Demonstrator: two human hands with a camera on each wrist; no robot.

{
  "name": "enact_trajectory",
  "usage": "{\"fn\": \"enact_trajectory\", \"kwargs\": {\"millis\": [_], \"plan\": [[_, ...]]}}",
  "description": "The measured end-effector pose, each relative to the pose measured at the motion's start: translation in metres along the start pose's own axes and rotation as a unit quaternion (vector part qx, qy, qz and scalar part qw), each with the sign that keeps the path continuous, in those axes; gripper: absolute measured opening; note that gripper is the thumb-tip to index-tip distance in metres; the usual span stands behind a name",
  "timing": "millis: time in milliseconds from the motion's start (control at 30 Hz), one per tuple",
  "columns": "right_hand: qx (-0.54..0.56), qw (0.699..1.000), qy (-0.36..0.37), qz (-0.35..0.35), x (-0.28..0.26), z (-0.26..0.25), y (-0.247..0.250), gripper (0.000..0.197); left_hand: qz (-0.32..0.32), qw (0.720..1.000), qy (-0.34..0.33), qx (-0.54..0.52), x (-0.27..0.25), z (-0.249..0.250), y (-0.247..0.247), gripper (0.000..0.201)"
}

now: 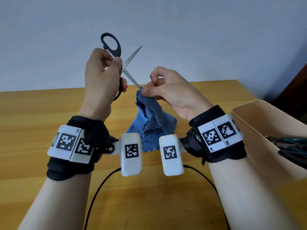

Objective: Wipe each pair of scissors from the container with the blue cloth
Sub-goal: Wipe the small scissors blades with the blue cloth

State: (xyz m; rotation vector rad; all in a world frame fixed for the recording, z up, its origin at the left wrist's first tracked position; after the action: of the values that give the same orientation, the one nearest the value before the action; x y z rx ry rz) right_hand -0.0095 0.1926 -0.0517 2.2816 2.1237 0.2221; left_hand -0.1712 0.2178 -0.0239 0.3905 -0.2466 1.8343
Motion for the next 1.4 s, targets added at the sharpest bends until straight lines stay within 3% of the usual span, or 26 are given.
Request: {"fn": "enact_trajectory", "kwargs": {"millis": [300, 433, 600, 767, 900, 1067, 1400], "plan": [[-0.016, 0.999, 0.002, 0.049, 0.004, 0.003, 0.004, 0.02, -0.001, 1.0, -0.009, 0.002, 0.0, 0.0, 0.001, 0.013], [0.021, 0.994, 0.006, 0.108, 0.008, 0.005, 0.017, 0.02, -0.001, 1.0, -0.021, 0.016, 0.004, 0.001, 0.012, 0.015], [0.124, 0.978, 0.072, 0.151, 0.009, -0.003, 0.037, 0.023, -0.093, 0.993, -0.026, 0.074, 0.006, -0.003, 0.011, 0.008], [0.193, 0.965, 0.141, 0.112, 0.006, -0.017, 0.032, 0.022, -0.158, 0.981, -0.024, 0.113, 0.0, -0.006, 0.002, 0.018], [0.147, 0.971, 0.163, 0.096, 0.004, -0.02, 0.021, 0.022, -0.175, 0.977, -0.043, 0.118, -0.001, -0.002, -0.001, 0.015], [0.011, 0.977, 0.183, 0.104, 0.003, -0.016, 0.01, 0.035, -0.174, 0.972, -0.069, 0.139, -0.002, 0.0, -0.004, 0.01], [-0.112, 0.972, 0.178, 0.105, 0.006, -0.003, 0.005, 0.01, -0.181, 0.967, -0.097, 0.152, -0.006, 0.006, -0.008, 0.008]]}}
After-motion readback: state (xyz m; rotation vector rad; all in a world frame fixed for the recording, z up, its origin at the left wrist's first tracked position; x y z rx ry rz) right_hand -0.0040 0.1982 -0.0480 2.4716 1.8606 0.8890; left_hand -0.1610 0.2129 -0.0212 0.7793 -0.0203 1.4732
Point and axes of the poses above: each hand's wrist, its own x-axis towards the middle knuckle, its own y-axis out of the back of the hand, z = x × y, the point moved 6 cm from there along x, towards the middle knuckle, and after that the axes turned 9 degrees about z, right-handed, at the moved point
